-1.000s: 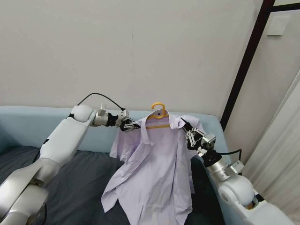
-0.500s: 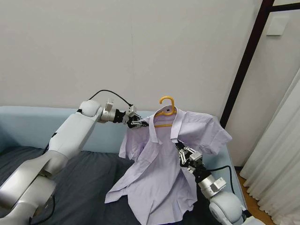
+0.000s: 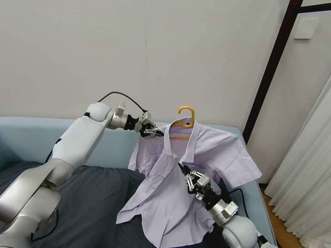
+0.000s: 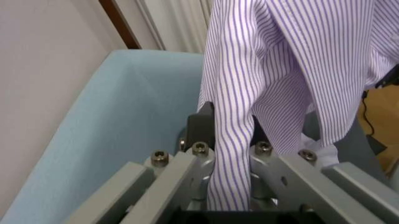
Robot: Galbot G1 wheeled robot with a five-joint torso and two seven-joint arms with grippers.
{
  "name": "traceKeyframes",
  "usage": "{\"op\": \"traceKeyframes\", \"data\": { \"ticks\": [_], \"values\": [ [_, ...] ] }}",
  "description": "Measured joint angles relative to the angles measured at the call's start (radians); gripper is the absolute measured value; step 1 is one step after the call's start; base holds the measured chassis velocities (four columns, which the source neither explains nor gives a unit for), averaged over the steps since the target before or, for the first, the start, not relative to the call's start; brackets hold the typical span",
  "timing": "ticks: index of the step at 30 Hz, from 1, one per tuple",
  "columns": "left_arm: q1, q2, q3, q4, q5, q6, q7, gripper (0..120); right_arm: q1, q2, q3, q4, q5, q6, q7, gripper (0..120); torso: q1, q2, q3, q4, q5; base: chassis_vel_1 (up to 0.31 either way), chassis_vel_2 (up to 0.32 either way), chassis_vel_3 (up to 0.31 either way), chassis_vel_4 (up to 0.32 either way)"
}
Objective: Pick up the clothes from the sofa and hang them on the clothes hanger.
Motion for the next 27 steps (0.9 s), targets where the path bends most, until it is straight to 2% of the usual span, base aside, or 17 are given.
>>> {"op": "traceKeyframes", "data": {
  "ticks": [16, 19, 22, 25, 27],
  "values": [
    [-0.025, -0.003, -0.006, 0.015, -0.012, 0.002, 0.010, 1, -0.005, -0.015, 0.010, -0.036, -0.031, 0.011, 0.018, 0, 0.000, 0.000, 0.000, -0.0001, 0.0002, 0.000, 0.000, 0.000, 0.000],
    [-0.026, -0.003, -0.008, 0.014, -0.020, 0.003, 0.015, 1, -0.008, -0.028, 0.011, -0.017, -0.018, 0.040, 0.007, 15, 0.000, 0.000, 0.000, 0.0000, 0.0001, 0.000, 0.000, 0.000, 0.000],
    [-0.026, -0.002, -0.009, 0.014, -0.021, 0.003, 0.023, 1, -0.013, -0.038, 0.010, -0.011, -0.013, 0.072, -0.022, 22, 0.000, 0.000, 0.000, 0.0001, 0.0001, 0.000, 0.000, 0.000, 0.000],
    [-0.035, 0.002, -0.011, 0.014, -0.020, -0.003, 0.033, 1, -0.037, -0.066, 0.035, 0.005, 0.043, 0.100, -0.148, 36, 0.000, 0.000, 0.000, 0.0000, 0.0001, 0.000, 0.000, 0.000, 0.000],
    [-0.037, 0.002, -0.011, 0.015, -0.020, -0.004, 0.034, 1, -0.040, -0.069, 0.038, 0.008, 0.053, 0.101, -0.162, 36, 0.000, 0.000, 0.000, 0.0000, 0.0001, 0.000, 0.000, 0.000, 0.000]
  ]
}}
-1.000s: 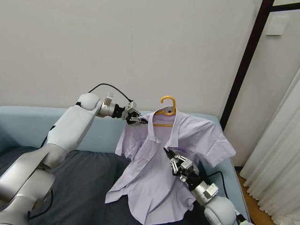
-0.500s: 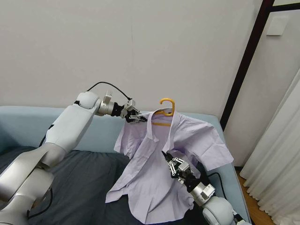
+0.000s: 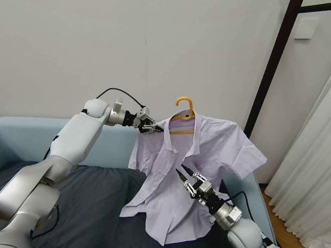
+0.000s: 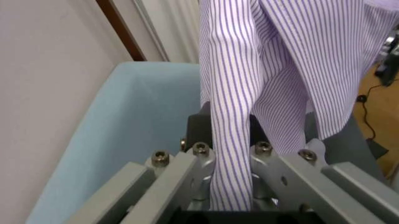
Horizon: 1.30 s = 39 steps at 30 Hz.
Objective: Pick up the clothes from the sofa and hang them on the clothes hanger.
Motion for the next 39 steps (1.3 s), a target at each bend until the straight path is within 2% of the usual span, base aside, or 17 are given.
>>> {"op": "traceKeyframes", "data": {
  "ticks": [1, 2, 3, 8, 10, 12, 14, 15, 23, 31, 35, 39],
  "values": [
    [-0.014, 0.002, -0.004, 0.007, 0.003, -0.012, 0.001, 1, -0.012, -0.021, 0.021, 0.017, 0.059, 0.002, -0.072, 46, 0.000, 0.000, 0.000, -0.0002, 0.0003, 0.000, 0.000, 0.000, 0.000],
    [-0.030, 0.006, -0.005, 0.018, 0.004, -0.021, 0.002, 1, -0.017, -0.047, 0.040, 0.036, 0.131, 0.000, -0.129, 50, 0.000, 0.000, 0.000, -0.0003, 0.0003, 0.000, 0.000, 0.000, 0.000],
    [-0.030, 0.006, -0.005, 0.018, 0.004, -0.021, 0.002, 1, -0.017, -0.047, 0.040, 0.036, 0.131, 0.000, -0.129, 50, 0.000, 0.000, 0.000, -0.0003, 0.0003, 0.000, 0.000, 0.000, 0.000],
    [-0.120, 0.038, -0.019, 0.051, -0.021, -0.041, 0.012, 1, 0.020, -0.174, 0.105, 0.115, 0.477, -0.085, -0.353, 73, 0.000, 0.000, 0.000, 0.0002, 0.0001, 0.000, 0.000, 0.000, 0.000],
    [-0.140, 0.041, -0.022, 0.058, -0.033, -0.042, 0.016, 1, 0.030, -0.194, 0.123, 0.135, 0.529, -0.104, -0.367, 77, 0.000, 0.000, 0.000, 0.0007, -0.0001, 0.000, 0.000, 0.000, 0.000],
    [-0.182, 0.046, -0.024, 0.067, -0.072, -0.042, 0.019, 1, 0.050, -0.230, 0.167, 0.174, 0.607, -0.131, -0.365, 86, 0.000, 0.000, 0.000, 0.0004, 0.0000, 0.000, 0.000, 0.000, 0.000],
    [-0.192, 0.048, -0.024, 0.068, -0.083, -0.042, 0.020, 1, 0.054, -0.238, 0.179, 0.183, 0.616, -0.135, -0.357, 90, 0.000, 0.000, 0.000, 0.0002, -0.0001, 0.000, 0.000, 0.000, 0.000],
    [-0.216, 0.050, -0.025, 0.069, -0.106, -0.037, 0.022, 1, 0.061, -0.254, 0.207, 0.202, 0.628, -0.138, -0.318, 96, 0.000, 0.000, 0.000, -0.0002, 0.0000, 0.000, 0.000, 0.000, 0.000],
    [-0.295, 0.063, -0.005, 0.077, -0.121, -0.025, 0.047, 1, 0.048, -0.276, 0.271, 0.240, 0.620, -0.130, -0.166, 100, 0.000, 0.000, 0.000, 0.0000, 0.0003, 0.000, 0.000, 0.000, 0.000],
    [-0.255, 0.080, 0.027, 0.037, -0.086, -0.054, 0.087, 1, 0.046, -0.318, 0.281, 0.266, 0.617, -0.147, -0.060, 100, 0.000, 0.000, 0.000, 0.0000, 0.0000, 0.000, 0.000, 0.000, 0.000],
    [-0.205, 0.086, 0.028, 0.010, -0.081, -0.059, 0.097, 1, 0.062, -0.371, 0.293, 0.253, 0.652, -0.183, -0.040, 100, 0.000, 0.000, 0.000, 0.0000, -0.0001, 0.000, 0.000, 0.000, 0.000],
    [-0.144, 0.087, 0.026, -0.017, -0.060, -0.073, 0.098, 1, 0.074, -0.474, 0.306, 0.226, 0.674, -0.227, -0.052, 100, 0.000, 0.000, 0.000, 0.0000, 0.0002, 0.000, 0.000, 0.000, 0.000]
  ]
}}
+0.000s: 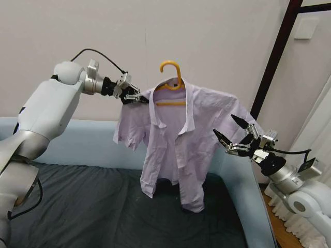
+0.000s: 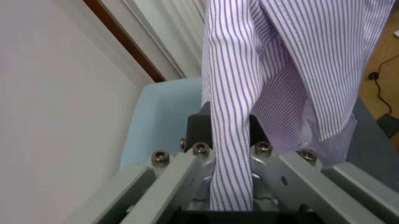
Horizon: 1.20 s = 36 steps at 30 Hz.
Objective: Pick up the clothes from the sofa and hang them on the clothes hanger.
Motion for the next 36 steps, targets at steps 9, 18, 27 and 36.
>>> {"op": "traceKeyframes", "data": {
  "ticks": [9, 18, 27, 36],
  "values": [
    [0.092, -0.027, 0.001, -0.032, 0.050, -0.024, 0.000, 1, 0.023, -0.122, 0.024, -0.011, -0.003, -0.119, -0.041, 100, 0.000, 0.000, 0.000, 0.0000, -0.0001, 0.000, 0.000, 0.000, 0.000],
    [0.126, -0.043, 0.018, -0.078, 0.056, -0.031, -0.001, 1, 0.044, -0.172, 0.002, -0.070, -0.057, -0.255, -0.192, 100, 0.000, 0.000, 0.000, -0.0001, 0.0000, 0.000, 0.000, 0.000, 0.000],
    [0.155, -0.043, 0.051, -0.127, 0.069, -0.032, -0.002, 1, 0.071, -0.183, -0.054, -0.115, -0.145, -0.286, -0.273, 100, 0.000, 0.000, 0.000, 0.0001, -0.0001, 0.000, 0.000, 0.000, 0.000],
    [0.161, -0.055, 0.068, -0.137, 0.084, -0.033, -0.002, 1, 0.069, -0.171, -0.048, -0.142, -0.246, -0.332, -0.375, 72, 0.000, 0.000, 0.000, 0.0000, -0.0001, 0.000, 0.000, 0.000, 0.000]
  ]
}}
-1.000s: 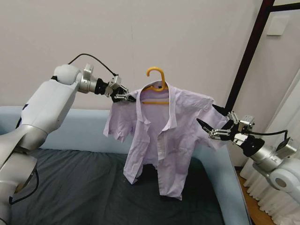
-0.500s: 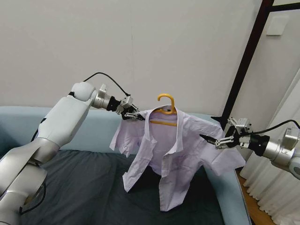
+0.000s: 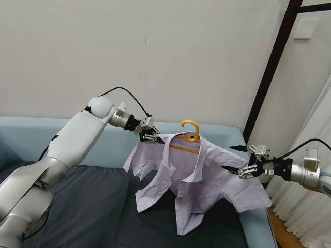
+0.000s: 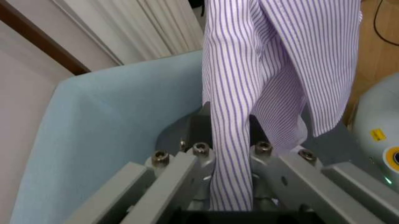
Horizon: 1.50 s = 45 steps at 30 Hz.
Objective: Pick up the clothes from the sofa and hang them on the clothes hanger.
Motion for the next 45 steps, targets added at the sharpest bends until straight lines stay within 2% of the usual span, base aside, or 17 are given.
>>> {"op": "traceKeyframes", "data": {
  "ticks": [3, 4, 9, 11, 12, 16, 24, 34, 37, 39, 40, 42, 45],
  "values": [
    [-0.005, -0.006, 0.001, 0.004, 0.000, 0.000, 0.000, 1, -0.008, 0.010, 0.011, -0.018, -0.049, -0.003, -0.010, 56, 0.000, 0.000, 0.000, -0.0001, 0.0000, 0.000, 0.000, 0.000, 0.000],
    [-0.005, -0.006, 0.001, 0.004, 0.000, 0.000, 0.000, 1, -0.008, 0.010, 0.011, -0.018, -0.049, -0.003, -0.010, 56, 0.000, 0.000, 0.000, -0.0001, 0.0000, 0.000, 0.000, 0.000, 0.000],
    [-0.019, -0.008, 0.003, 0.012, -0.002, 0.000, 0.000, 1, -0.011, 0.024, 0.010, -0.029, -0.055, 0.008, 0.001, 39, 0.000, 0.000, 0.000, 0.0000, -0.0001, 0.000, 0.000, 0.000, 0.000],
    [-0.019, -0.005, 0.004, 0.013, -0.003, 0.000, 0.000, 1, -0.012, 0.033, 0.004, -0.031, -0.052, 0.022, 0.015, 28, 0.000, 0.000, 0.000, 0.0000, -0.0001, 0.000, 0.000, 0.000, 0.000],
    [-0.019, -0.005, 0.004, 0.013, -0.003, 0.000, 0.000, 1, -0.012, 0.033, 0.004, -0.031, -0.052, 0.022, 0.015, 28, 0.000, 0.000, 0.000, 0.0000, -0.0001, 0.000, 0.000, 0.000, 0.000],
    [-0.013, 0.003, 0.004, 0.016, -0.003, -0.002, -0.002, 1, -0.012, 0.050, -0.026, -0.030, 0.008, 0.075, 0.058, 11, 0.000, 0.000, 0.000, 0.0000, -0.0002, 0.000, 0.000, 0.000, 0.000],
    [-0.012, -0.001, 0.002, 0.026, -0.002, -0.007, -0.001, 1, -0.007, 0.057, -0.041, -0.028, 0.047, 0.107, 0.067, 1, 0.000, 0.000, 0.000, -0.0001, -0.0003, 0.000, 0.000, 0.000, 0.000],
    [-0.019, -0.023, 0.004, 0.056, 0.000, -0.030, 0.001, 1, -0.002, 0.062, -0.037, -0.046, 0.046, 0.102, 0.012, 1, 0.000, 0.000, 0.000, 0.0000, -0.0001, 0.000, 0.000, 0.000, 0.000],
    [-0.024, -0.036, 0.004, 0.079, 0.000, -0.068, 0.001, 1, 0.003, 0.062, -0.033, -0.054, 0.041, 0.094, -0.013, 1, 0.000, 0.000, 0.000, -0.0001, -0.0001, 0.000, 0.000, 0.000, 0.000],
    [-0.030, -0.050, 0.002, 0.110, 0.008, -0.125, 0.001, 4, 0.007, 0.063, -0.032, -0.061, 0.042, 0.090, -0.035, 1, 0.000, 0.000, 0.000, -0.0001, 0.0001, 0.000, 0.000, 0.000, 0.000],
    [-0.035, -0.059, -0.004, 0.136, 0.009, -0.166, 0.001, 10, 0.011, 0.063, -0.032, -0.066, 0.044, 0.089, -0.046, 1, 0.000, 0.000, 0.000, -0.0002, 0.0000, 0.000, 0.000, 0.000, 0.000],
    [-0.039, -0.063, -0.008, 0.153, 0.005, -0.193, 0.001, 11, 0.014, 0.063, -0.032, -0.070, 0.045, 0.088, -0.051, 1, 0.000, 0.000, 0.000, -0.0002, 0.0000, 0.000, 0.000, 0.000, 0.000],
    [-0.056, -0.069, -0.011, 0.226, -0.063, -0.303, 0.001, 26, 0.022, 0.062, -0.032, -0.081, 0.064, 0.085, -0.058, 1, 0.000, 0.000, 0.000, -0.0001, 0.0000, 0.000, 0.000, 0.000, 0.000]
  ]
}}
